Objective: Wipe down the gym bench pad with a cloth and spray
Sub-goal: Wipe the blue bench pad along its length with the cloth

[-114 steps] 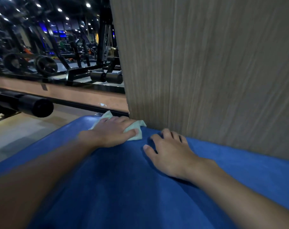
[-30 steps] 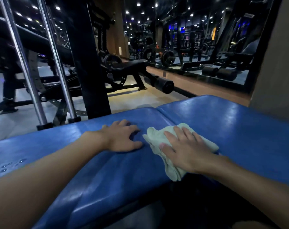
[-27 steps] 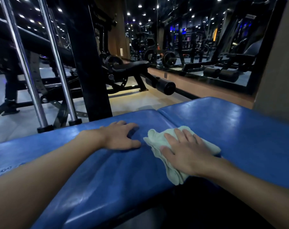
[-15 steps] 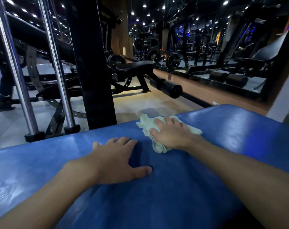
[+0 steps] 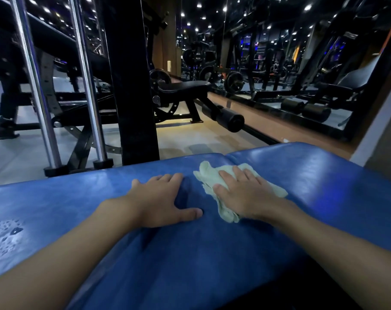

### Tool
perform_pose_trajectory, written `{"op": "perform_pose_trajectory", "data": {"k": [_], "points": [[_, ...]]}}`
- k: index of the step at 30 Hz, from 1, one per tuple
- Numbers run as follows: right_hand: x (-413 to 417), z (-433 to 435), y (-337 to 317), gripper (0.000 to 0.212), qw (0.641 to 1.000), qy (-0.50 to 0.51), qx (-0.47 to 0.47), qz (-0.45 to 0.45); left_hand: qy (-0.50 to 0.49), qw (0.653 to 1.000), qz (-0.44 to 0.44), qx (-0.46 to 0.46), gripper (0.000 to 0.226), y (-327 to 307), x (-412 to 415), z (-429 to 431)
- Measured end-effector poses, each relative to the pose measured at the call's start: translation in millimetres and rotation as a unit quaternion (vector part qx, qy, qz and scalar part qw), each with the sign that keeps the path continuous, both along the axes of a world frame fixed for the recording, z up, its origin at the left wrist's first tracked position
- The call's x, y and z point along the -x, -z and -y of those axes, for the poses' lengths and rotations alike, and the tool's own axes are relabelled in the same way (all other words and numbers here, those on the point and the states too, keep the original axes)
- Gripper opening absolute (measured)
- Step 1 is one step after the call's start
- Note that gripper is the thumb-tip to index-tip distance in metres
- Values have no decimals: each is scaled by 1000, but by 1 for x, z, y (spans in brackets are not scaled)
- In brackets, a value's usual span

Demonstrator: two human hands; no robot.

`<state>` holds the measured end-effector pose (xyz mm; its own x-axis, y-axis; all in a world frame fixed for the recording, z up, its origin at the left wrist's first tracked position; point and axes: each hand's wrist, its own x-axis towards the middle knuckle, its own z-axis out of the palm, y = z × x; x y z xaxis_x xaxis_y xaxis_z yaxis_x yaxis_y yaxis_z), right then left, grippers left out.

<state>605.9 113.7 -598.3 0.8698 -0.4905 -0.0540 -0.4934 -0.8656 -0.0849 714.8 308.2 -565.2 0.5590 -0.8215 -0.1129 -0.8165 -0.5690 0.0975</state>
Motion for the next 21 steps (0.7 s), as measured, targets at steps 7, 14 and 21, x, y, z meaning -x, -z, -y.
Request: {"op": "perform_pose_trajectory", "data": {"k": [7,14,21], "points": [[79,-44,-16,59,998,46,-28,-19,-5,999,30,40,89,-9,18,-17],[75,-35,-10,66,1000,-20,-22,-10,-12,999,19,-48,99,-1,11,-38],[-24,5,-4,60,1000,-18,7,17,0,996,35,-76,91,0,6,-32]]}}
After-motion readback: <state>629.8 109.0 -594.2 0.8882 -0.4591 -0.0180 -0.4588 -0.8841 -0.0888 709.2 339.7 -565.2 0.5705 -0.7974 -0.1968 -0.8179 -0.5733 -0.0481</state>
